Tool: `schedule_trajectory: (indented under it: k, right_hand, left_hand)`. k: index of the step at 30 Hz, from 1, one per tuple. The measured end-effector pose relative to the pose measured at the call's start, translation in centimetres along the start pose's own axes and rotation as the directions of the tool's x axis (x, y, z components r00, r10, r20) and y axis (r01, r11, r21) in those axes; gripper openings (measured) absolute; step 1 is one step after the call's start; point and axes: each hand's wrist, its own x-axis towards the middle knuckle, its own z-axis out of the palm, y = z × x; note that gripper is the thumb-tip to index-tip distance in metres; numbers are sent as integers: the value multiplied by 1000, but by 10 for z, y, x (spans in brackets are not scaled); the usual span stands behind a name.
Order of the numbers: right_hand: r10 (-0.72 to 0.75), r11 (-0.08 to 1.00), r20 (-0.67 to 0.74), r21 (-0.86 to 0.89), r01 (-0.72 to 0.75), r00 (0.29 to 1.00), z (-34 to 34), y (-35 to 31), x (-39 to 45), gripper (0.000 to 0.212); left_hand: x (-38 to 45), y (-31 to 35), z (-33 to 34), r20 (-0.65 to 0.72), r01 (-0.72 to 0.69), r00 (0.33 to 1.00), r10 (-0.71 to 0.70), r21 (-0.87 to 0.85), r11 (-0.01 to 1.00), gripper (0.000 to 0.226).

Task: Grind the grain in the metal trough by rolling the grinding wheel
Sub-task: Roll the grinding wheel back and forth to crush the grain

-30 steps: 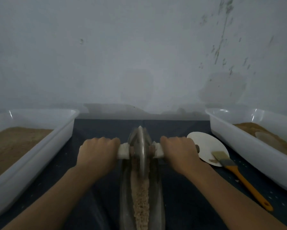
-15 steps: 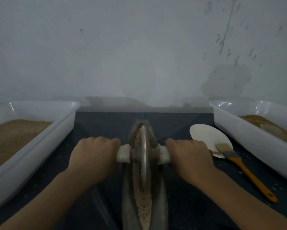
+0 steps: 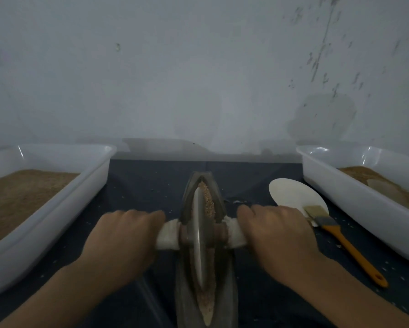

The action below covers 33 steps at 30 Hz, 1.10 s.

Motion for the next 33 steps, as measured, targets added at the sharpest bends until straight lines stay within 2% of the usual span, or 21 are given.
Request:
schedule_trajectory:
  k: [2, 3, 6, 8, 11, 15, 20, 24, 27, 31, 33]
  right_hand:
    - [-11, 1000, -33, -22, 10, 999, -9, -2, -8, 33]
    - [-14, 1000, -28, -28, 13, 1000, -11, -2, -9, 34]
    - [6, 1000, -31, -21, -6, 1000, 0, 1, -6, 36]
    - [34, 999, -21, 14, -34, 999, 15, 5, 4, 35]
    - [79, 997, 38, 6, -79, 996, 38, 14, 30, 37]
    - [171, 985, 163, -67, -162, 972, 56, 19, 51, 25]
    - [56, 998, 87, 1, -56, 995, 26, 10, 25, 40]
    - [40, 999, 49, 21, -41, 998, 3, 0, -7, 45]
    - [48, 999, 67, 9, -49, 997, -2, -1, -12, 46]
    - [90, 996, 85, -27, -88, 992, 16, 4, 7, 37]
    - [86, 993, 117, -86, -76, 989, 26, 8, 27, 37]
  left_hand:
    - [-11, 1, -12, -39, -46, 998, 46, 10, 999, 70]
    - [-13, 1, -14, -38, -43, 998, 44, 12, 999, 72]
    - [-6, 1, -7, -8, -48, 999, 49, 43, 998, 56]
    - [8, -1, 7, 1, -3, 1000, 3, 81, 997, 41]
    - [34, -8, 22, 12, 5, 1000, -7, 127, 992, 37]
    - [60, -14, 32, -16, 82, 997, -80, 123, 989, 28]
    - [34, -4, 14, 98, 89, 990, -100, 106, 990, 29]
    - [5, 4, -9, 141, 44, 988, -58, 96, 994, 36]
    - [1, 5, -12, 118, 51, 991, -59, 72, 996, 36]
    - [22, -2, 6, 46, 5, 999, -8, 73, 997, 43]
    - [34, -7, 20, 27, 42, 999, -43, 40, 998, 36]
